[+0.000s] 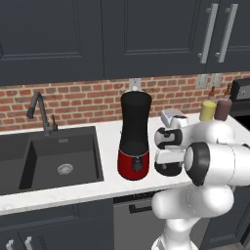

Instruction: Close the lid blender by securely placing the lid on top.

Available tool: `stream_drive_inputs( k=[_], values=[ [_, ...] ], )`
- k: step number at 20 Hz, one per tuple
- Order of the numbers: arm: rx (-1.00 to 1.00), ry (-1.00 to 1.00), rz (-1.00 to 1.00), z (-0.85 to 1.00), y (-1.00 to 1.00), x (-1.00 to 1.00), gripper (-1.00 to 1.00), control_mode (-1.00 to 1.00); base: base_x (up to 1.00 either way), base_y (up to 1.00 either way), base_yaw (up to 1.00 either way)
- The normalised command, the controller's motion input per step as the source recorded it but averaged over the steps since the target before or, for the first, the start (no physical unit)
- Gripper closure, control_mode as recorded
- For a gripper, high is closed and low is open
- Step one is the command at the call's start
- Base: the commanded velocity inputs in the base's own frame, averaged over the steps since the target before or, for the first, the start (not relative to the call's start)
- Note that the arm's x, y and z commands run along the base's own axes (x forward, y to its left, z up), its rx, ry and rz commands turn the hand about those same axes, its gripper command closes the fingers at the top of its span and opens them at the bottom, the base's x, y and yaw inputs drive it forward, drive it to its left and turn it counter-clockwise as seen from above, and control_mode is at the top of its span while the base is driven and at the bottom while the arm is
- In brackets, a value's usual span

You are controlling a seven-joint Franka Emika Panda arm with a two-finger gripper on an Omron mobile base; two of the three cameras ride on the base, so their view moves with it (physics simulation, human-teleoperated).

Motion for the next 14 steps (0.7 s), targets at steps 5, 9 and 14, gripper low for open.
stream_drive_inputs(
  k=[5, 9, 14],
  values=[
    [0.0, 0.0, 0.0, -0.16, 0.03, 0.1, -1.0, -1.0, 0.0, 0.0, 0.0],
    [0.0, 0.0, 0.0, -0.12, 0.02, 0.14, -1.0, -1.0, 0.0, 0.0, 0.0],
    [0.0, 0.0, 0.0, -0.07, 0.0, 0.19, -1.0, -1.0, 0.0, 0.0, 0.0]
  ],
)
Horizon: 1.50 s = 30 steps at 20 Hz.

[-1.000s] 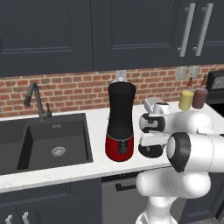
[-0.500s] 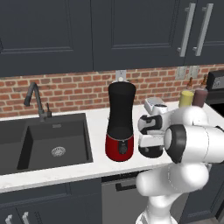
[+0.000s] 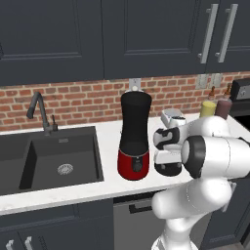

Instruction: Close the lid blender by securely placing the lid on top.

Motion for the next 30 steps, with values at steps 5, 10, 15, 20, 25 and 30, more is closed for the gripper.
stream_drive_inputs(
  k=[5, 10, 15, 20, 25, 30],
  values=[
    [0.0, 0.0, 0.0, -0.12, 0.03, 0.17, -1.0, -1.0, 0.0, 0.0, 0.0],
    [-0.01, 0.0, 0.0, -0.23, 0.13, 0.07, 1.0, -1.0, 0.0, 0.0, 0.0],
    [0.0, 0.0, 0.0, -0.02, 0.01, 0.03, 1.0, -1.0, 0.0, 0.0, 0.0],
    [0.0, 0.0, 0.0, 0.0, 0.0, 0.0, 1.0, -1.0, 0.0, 0.0, 0.0],
    [0.0, 0.0, 0.01, 0.0, 0.03, 0.0, 1.0, -1.0, 0.0, 0.0, 0.0],
    [0.0, -0.05, 0.02, 0.19, 0.01, -0.13, 1.0, -1.0, 0.0, 0.0, 0.0]
  ],
)
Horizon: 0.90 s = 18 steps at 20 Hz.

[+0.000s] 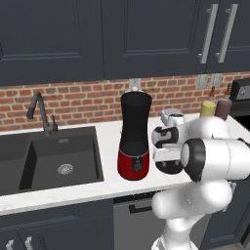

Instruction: Close the lid blender by securely placing the lid on top.

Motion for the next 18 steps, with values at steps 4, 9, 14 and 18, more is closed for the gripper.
stream_drive_inputs(
  k=[4, 9, 14, 18],
  values=[
    [0.0, -0.11, 0.0, 0.61, 0.0, -0.35, 1.0, -1.0, 0.0, 0.0, 0.0],
    [0.0, -0.12, 0.0, 0.74, 0.0, -0.44, 1.0, -1.0, 0.0, 0.0, 0.0],
    [0.0, -0.12, 0.0, 0.82, 0.0, -0.46, 1.0, -1.0, 0.0, 0.0, 0.0],
    [0.0, -0.1, 0.0, 0.98, 0.0, -0.48, 1.0, -1.0, 0.0, 0.0, 0.0]
  ],
)
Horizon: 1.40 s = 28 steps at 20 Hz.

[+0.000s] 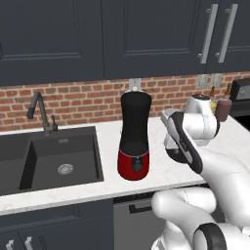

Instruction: Close the lid blender by securely placing the lid on top.

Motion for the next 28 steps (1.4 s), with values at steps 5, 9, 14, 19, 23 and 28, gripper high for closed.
stream_drive_inputs(
  k=[5, 9, 14, 19, 23, 28],
  values=[
    [0.0, -0.11, 0.0, 1.0, 0.0, -0.49, 1.0, -1.0, 0.0, 0.0, 0.0],
    [0.02, -0.1, 0.0, 1.0, 0.0, -0.39, 1.0, -1.0, 0.0, 0.0, 0.0],
    [0.02, -0.08, 0.0, 0.92, 0.04, -0.31, 1.0, -1.0, 0.0, 0.0, 0.0],
    [0.02, -0.06, 0.0, 0.8, 0.16, -0.14, 1.0, -1.0, 0.0, 0.0, 0.0],
    [0.0, -0.01, 0.0, 0.62, 0.31, -0.02, 1.0, -1.0, 0.0, 0.0, 0.0],
    [0.0, 0.0, 0.01, 0.36, 0.43, 0.0, 1.0, -1.0, 0.0, 0.0, 0.0]
  ],
)
